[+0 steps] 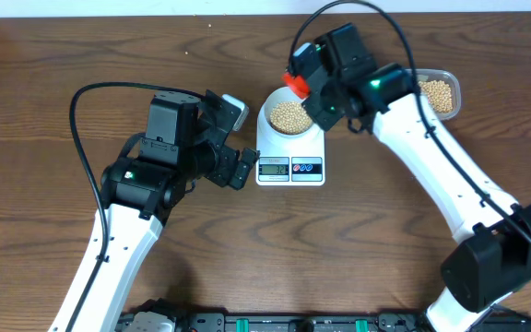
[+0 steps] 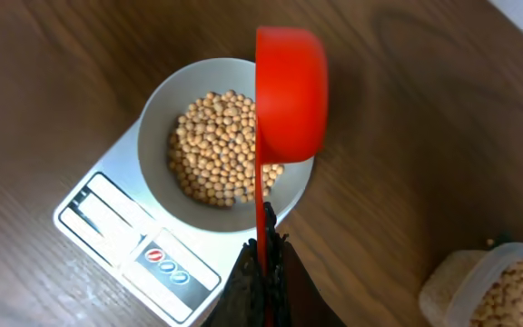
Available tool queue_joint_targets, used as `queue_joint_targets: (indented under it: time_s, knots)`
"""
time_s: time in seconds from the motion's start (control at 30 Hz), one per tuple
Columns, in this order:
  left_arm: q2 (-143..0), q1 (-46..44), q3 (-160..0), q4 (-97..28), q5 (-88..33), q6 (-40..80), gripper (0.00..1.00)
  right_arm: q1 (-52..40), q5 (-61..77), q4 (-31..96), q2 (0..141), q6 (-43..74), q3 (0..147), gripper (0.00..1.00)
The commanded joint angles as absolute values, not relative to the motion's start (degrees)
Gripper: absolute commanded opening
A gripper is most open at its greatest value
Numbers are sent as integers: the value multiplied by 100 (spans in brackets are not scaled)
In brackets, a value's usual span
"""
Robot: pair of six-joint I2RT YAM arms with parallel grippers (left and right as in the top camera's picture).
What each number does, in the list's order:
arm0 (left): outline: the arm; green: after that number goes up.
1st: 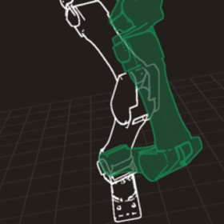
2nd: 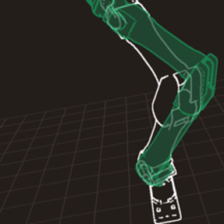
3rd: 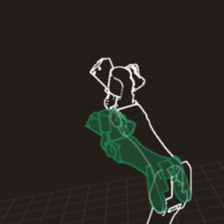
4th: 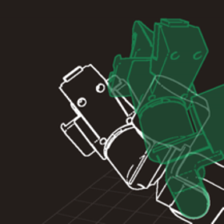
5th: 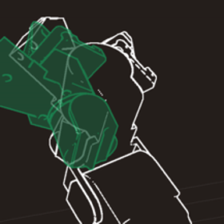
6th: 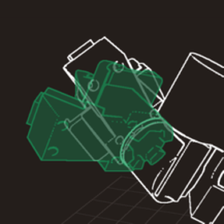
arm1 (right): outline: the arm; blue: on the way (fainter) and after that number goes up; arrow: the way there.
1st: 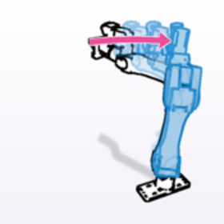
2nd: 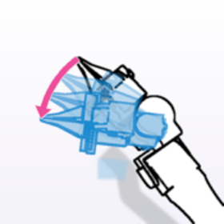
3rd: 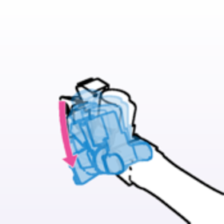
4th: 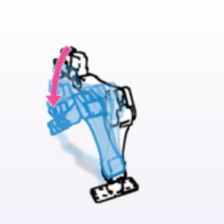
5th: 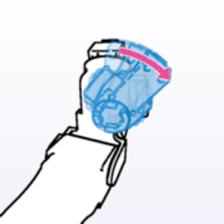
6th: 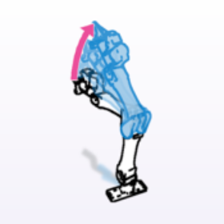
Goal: Scoop item into bowl and weigh 50g on scale
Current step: 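Carry the empty red scoop right back to the soybean tub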
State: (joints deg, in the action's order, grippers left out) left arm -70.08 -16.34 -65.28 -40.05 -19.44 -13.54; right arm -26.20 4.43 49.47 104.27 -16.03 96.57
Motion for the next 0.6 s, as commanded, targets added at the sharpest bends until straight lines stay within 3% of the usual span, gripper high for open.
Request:
queue_joint_targets:
  time_s: [0.0,0.2,0.57]
  knots:
    - [-7011,-1647,-6510,-4005,-2012,-1367,95,-2198,1295,4939,10016,-1308,9778,1]
    - [-7011,-1647,-6510,-4005,-2010,-1367,94,-1297,1909,5142,9712,-1061,9778,1]
    - [-7011,-1647,-6510,-4007,-2010,-1367,95,40,1372,5787,9679,-729,9773,1]
